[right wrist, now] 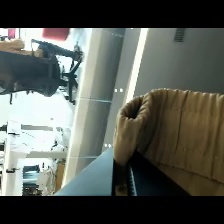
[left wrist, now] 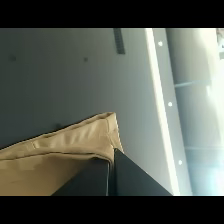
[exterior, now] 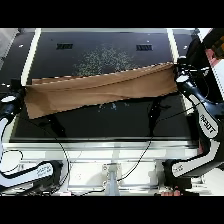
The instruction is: Fold the clothes and pants, and hang the long-sleeved shirts on hangers.
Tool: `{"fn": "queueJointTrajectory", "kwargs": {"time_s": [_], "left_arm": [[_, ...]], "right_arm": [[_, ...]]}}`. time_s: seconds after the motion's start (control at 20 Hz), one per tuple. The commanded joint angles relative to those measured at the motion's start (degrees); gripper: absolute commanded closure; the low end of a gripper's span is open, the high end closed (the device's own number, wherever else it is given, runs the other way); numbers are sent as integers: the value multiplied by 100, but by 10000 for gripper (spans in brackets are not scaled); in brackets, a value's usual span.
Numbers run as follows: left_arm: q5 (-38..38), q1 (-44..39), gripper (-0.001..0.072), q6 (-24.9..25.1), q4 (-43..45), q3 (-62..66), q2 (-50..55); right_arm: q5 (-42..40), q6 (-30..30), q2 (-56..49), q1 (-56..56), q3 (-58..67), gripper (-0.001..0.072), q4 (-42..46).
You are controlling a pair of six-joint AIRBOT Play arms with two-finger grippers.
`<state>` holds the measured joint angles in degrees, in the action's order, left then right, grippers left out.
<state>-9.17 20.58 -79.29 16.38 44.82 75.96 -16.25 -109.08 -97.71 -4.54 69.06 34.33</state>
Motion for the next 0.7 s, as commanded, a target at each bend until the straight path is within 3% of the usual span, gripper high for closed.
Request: {"fn": "queueJointTrajectory", "kwargs": {"time_s": [0.0, 0.25, 0.5, 0.55, 0.65], "left_arm": [[-59, -22, 692, 0, 50, 13, 66], [-90, -24, 692, -7, 48, 15, 236], [-96, -22, 690, -391, 52, 15, 280], [-96, -22, 637, -389, 120, 15, 280], [-83, -24, 222, -389, 667, 15, 278]], "right_arm": [[-24, 9, -140, 31, 199, 668, 22], [17, 33, -348, 28, 376, 668, 33], [17, 74, -367, 28, 376, 667, 50], [22, 72, -367, 28, 376, 635, 76], [72, 72, -365, 28, 376, 312, 411]]}}
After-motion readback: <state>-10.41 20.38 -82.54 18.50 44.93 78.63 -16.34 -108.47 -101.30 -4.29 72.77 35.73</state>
